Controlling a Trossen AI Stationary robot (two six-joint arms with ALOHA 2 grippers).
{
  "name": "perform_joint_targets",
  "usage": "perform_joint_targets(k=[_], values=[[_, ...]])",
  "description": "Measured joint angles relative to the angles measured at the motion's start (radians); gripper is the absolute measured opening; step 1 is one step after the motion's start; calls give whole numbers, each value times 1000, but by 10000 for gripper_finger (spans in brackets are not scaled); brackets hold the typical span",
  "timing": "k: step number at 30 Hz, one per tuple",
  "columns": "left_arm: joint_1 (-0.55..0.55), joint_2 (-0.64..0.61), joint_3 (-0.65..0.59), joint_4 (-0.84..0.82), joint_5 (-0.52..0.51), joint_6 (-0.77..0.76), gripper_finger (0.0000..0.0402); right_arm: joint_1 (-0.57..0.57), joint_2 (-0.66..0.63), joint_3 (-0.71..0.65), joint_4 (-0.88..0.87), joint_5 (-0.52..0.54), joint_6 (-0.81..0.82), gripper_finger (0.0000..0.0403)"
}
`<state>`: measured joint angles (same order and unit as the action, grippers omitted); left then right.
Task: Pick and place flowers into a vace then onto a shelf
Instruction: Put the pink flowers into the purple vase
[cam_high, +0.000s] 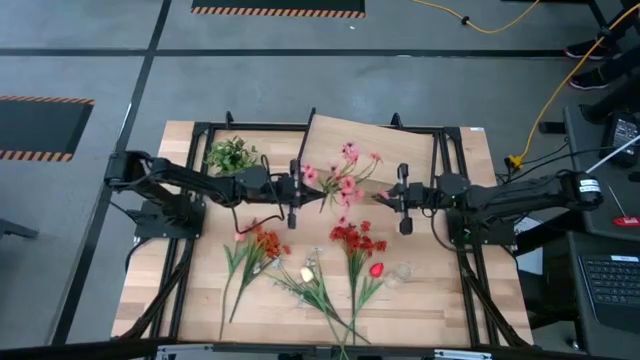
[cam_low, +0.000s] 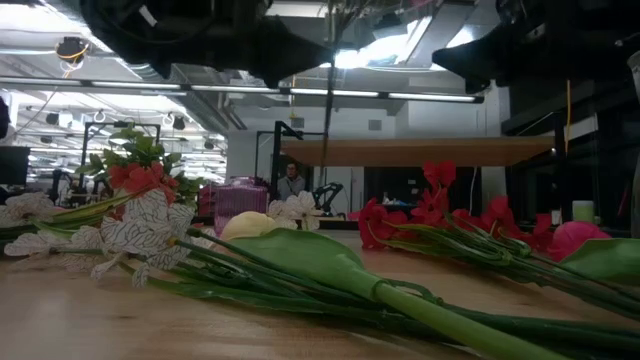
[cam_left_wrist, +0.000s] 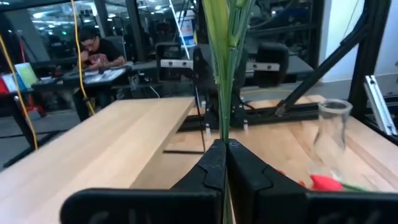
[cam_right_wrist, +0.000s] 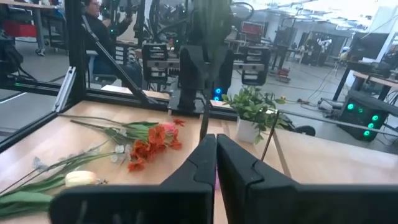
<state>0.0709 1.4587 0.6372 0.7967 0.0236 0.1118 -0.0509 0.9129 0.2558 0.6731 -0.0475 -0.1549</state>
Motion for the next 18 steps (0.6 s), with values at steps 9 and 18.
perform_joint_targets(k=[9, 18], values=[[6, 109, 115, -7, 0, 8, 3, 0, 111, 28, 71, 0, 18, 102], [18, 161, 165, -8, -1, 25, 2, 17, 193, 88, 71, -9, 19, 142]])
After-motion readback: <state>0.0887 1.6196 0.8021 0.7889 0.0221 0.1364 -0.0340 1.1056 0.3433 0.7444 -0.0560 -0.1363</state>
